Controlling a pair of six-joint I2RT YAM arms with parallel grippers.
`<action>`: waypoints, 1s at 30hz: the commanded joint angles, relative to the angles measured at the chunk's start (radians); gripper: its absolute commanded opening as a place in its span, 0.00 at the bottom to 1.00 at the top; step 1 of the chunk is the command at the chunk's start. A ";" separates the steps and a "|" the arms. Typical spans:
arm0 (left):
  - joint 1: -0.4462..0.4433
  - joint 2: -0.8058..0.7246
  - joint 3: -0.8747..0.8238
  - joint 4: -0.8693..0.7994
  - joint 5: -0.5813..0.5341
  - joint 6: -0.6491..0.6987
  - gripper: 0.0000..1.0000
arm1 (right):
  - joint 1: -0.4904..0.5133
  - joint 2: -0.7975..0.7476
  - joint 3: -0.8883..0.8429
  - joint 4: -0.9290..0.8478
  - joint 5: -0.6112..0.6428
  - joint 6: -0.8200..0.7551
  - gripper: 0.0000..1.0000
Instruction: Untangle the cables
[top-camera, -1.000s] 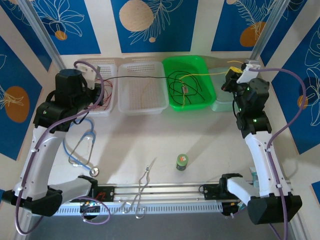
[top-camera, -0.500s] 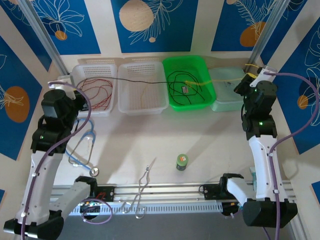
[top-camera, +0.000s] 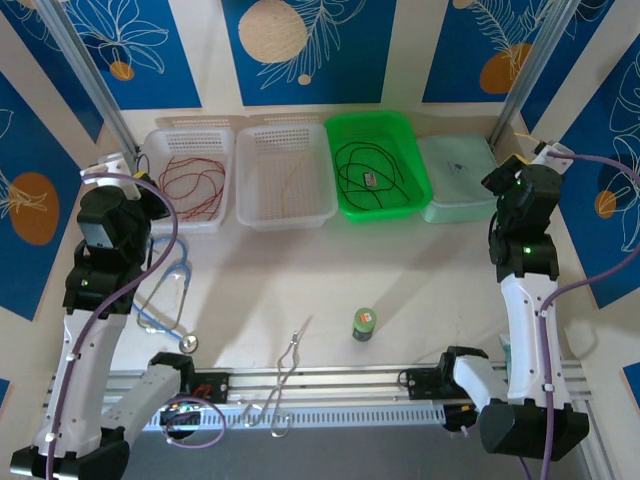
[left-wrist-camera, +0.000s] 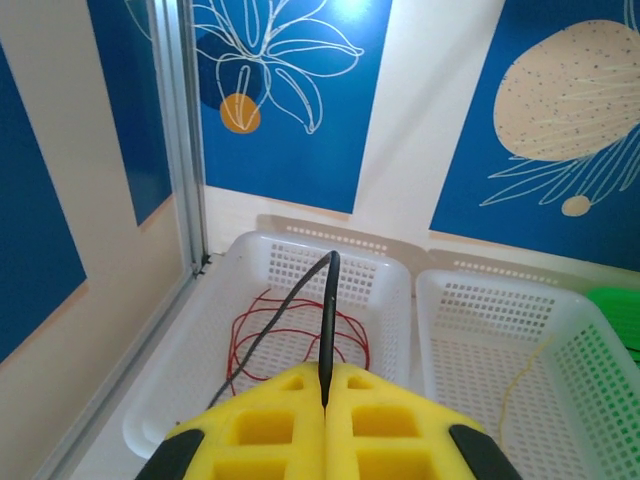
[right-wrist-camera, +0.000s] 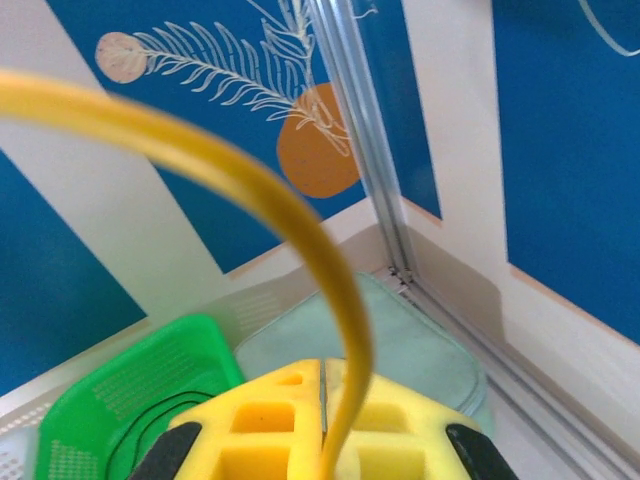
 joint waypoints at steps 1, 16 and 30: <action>0.014 -0.009 -0.005 0.036 0.061 -0.018 0.00 | 0.003 -0.014 0.038 0.046 -0.107 0.031 0.00; 0.013 -0.029 -0.090 0.026 0.264 -0.158 0.00 | 0.370 0.157 0.367 0.207 -0.321 -0.055 0.00; 0.013 -0.123 -0.241 0.032 0.328 -0.286 0.00 | 0.628 0.647 0.884 0.307 -0.325 -0.148 0.00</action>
